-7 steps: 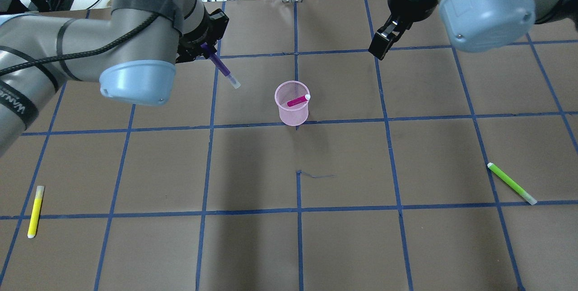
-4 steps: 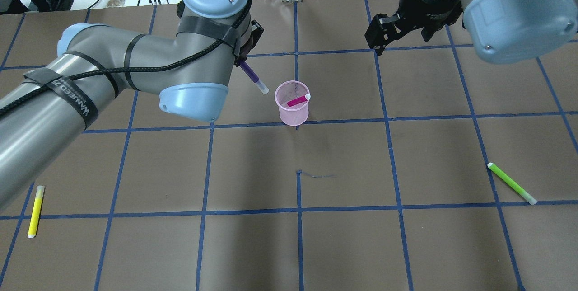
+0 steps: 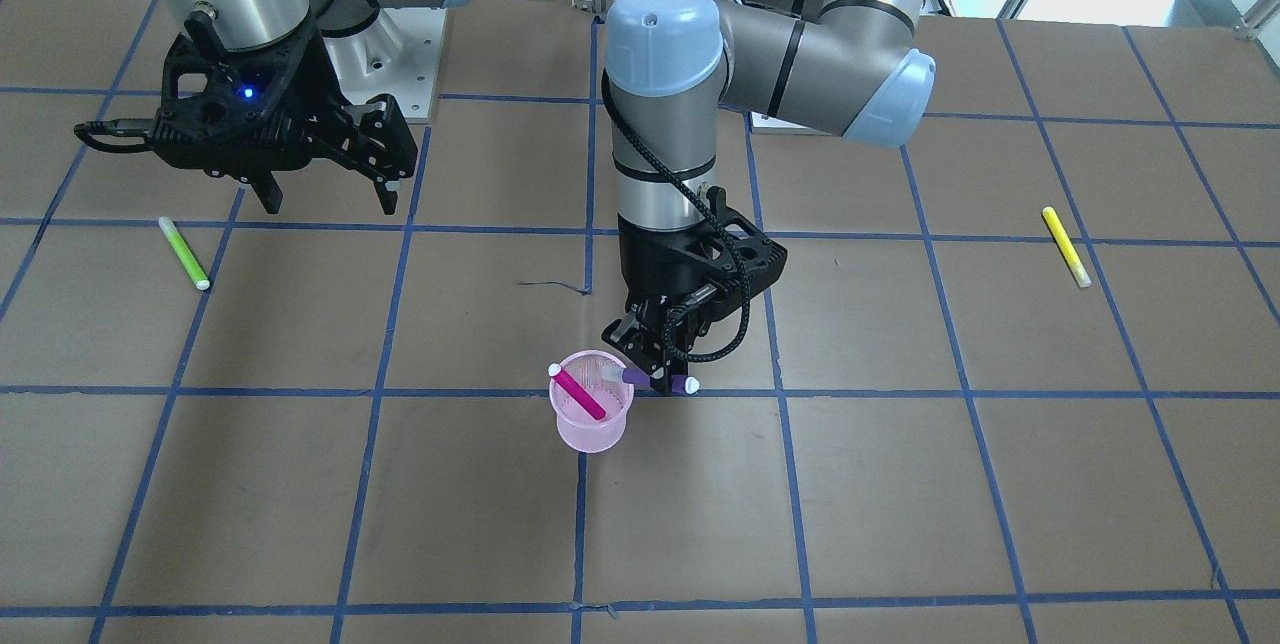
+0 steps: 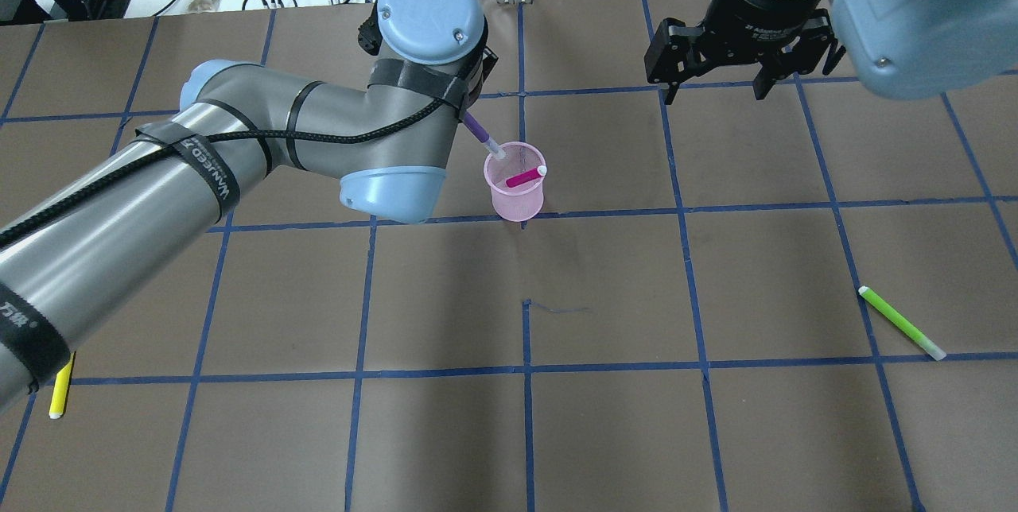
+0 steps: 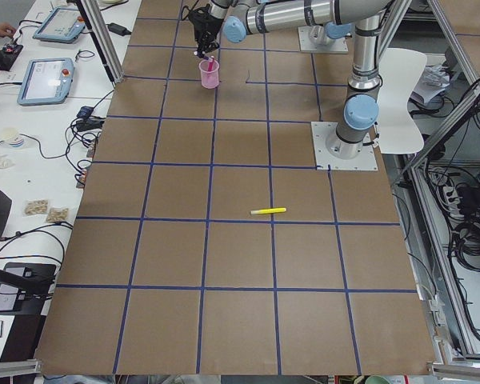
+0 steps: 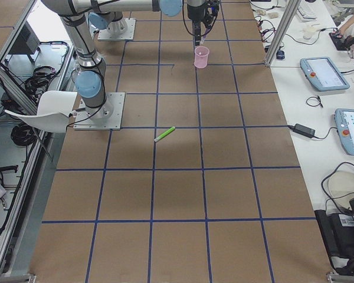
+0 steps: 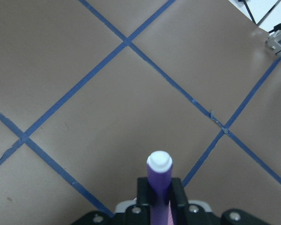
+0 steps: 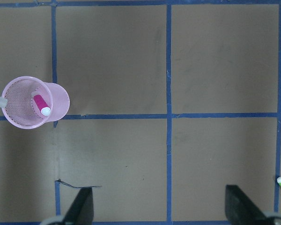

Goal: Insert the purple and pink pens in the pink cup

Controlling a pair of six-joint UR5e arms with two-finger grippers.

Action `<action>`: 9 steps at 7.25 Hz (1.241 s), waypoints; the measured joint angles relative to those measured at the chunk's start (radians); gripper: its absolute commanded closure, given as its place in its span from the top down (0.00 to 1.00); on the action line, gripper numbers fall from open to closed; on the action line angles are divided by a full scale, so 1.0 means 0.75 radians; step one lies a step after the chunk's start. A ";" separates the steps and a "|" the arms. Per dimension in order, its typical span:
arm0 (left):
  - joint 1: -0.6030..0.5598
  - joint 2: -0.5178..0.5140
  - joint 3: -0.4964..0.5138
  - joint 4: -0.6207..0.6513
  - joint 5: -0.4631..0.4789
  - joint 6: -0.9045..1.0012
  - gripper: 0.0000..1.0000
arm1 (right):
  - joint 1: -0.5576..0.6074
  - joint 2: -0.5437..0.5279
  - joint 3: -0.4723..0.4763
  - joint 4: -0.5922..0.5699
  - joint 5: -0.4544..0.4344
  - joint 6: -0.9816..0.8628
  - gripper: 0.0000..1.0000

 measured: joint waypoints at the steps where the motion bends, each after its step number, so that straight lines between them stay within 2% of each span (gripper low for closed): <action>1: -0.006 -0.020 0.000 0.021 0.006 -0.002 0.00 | 0.000 -0.001 0.001 0.002 0.000 0.026 1.00; 9: -0.100 -0.079 -0.015 0.045 0.105 -0.043 0.00 | 0.010 0.010 0.001 -0.009 0.008 0.040 1.00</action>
